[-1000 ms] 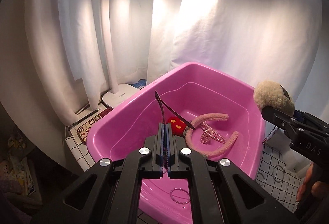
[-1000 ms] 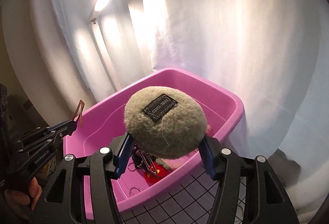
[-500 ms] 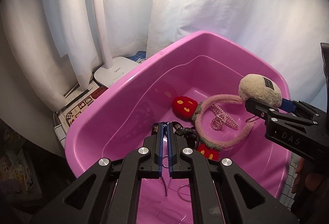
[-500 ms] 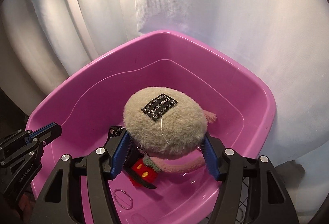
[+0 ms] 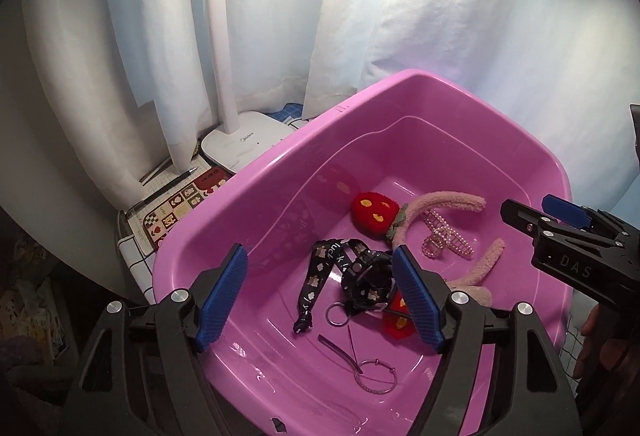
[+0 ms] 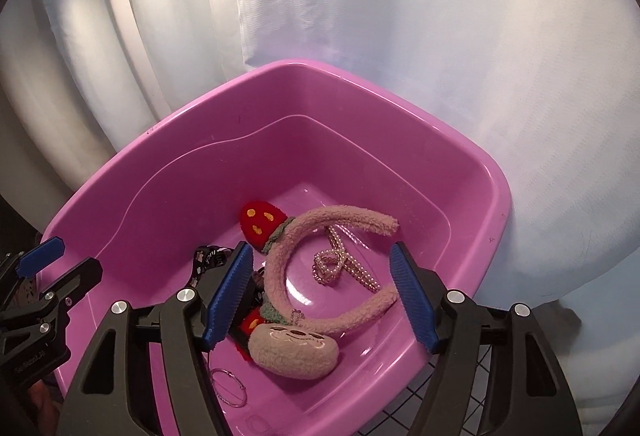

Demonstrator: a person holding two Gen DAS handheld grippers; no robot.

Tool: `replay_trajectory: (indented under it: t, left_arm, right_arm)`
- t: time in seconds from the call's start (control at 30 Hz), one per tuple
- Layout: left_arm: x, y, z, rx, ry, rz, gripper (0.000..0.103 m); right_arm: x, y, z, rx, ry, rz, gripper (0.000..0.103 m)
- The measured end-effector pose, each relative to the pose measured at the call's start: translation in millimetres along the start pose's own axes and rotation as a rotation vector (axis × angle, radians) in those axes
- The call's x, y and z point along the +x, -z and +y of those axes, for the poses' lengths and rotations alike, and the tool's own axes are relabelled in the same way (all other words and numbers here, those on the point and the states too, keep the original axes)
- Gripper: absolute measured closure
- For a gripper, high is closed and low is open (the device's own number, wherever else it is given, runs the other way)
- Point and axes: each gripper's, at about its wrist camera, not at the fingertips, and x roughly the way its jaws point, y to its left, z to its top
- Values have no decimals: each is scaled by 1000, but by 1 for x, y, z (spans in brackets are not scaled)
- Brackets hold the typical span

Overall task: Organize jewelry
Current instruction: 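Open both tools to drop the hair clips and pouch into the tub, then withdraw both tools from the tub back over the table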

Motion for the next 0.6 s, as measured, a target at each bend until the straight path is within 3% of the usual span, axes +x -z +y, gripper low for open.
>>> replay_trajectory:
  t: [0.1, 0.6]
  left_arm:
    - [-6, 2, -1, 1, -12, -14, 23]
    - [-42, 19, -8, 8, -27, -55, 20]
  right_arm:
    - [-3, 2, 2, -2, 2, -6, 35]
    - [-60, 30, -1, -13, 12, -113, 35]
